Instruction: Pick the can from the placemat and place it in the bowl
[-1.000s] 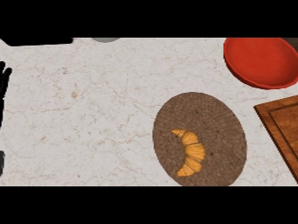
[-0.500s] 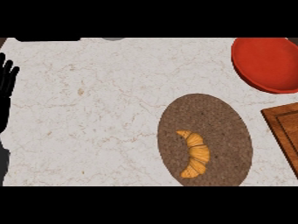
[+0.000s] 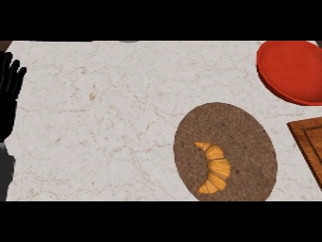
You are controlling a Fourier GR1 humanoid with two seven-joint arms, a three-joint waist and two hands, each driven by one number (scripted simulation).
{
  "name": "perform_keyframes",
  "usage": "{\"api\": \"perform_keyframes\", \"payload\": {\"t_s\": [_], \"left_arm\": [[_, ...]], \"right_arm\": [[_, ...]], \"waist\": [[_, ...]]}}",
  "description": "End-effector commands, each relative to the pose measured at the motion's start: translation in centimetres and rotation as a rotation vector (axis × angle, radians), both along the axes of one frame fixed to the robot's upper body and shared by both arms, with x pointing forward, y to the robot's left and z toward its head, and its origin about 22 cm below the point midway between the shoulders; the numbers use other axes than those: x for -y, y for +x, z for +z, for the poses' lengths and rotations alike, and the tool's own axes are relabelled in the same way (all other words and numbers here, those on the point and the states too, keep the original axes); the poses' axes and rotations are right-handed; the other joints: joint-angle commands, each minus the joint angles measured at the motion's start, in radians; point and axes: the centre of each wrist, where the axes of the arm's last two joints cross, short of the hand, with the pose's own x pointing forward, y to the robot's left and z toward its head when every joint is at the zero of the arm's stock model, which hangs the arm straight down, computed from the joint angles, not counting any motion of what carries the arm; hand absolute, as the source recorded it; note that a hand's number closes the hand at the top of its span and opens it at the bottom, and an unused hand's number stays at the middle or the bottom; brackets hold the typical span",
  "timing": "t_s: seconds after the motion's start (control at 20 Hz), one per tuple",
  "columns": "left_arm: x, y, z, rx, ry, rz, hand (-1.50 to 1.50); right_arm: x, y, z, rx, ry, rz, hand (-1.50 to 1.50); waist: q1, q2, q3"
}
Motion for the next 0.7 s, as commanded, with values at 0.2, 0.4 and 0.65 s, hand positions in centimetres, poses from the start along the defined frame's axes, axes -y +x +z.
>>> {"api": "perform_keyframes", "payload": {"t_s": [0.2,0.4,0.65], "left_arm": [[0.6,1.4,0.8,-0.005,0.008,-0.033,0.0],[0.2,0.7,-1.0,-0.01,0.005,-0.011,0.0],[0.0,0.8,-0.4,0.001,0.005,-0.02,0.0]], "right_arm": [[-1.9,5.2,3.6,0.058,0.165,0.144,1.5],[-3.9,8.3,5.6,0.036,0.194,0.143,1.5],[-7.2,12.7,5.5,-0.045,0.2,0.204,1.5]], "waist": [[0.022,0.003,-0.003],[0.025,0.003,-0.005],[0.017,0.001,-0.005]]}}
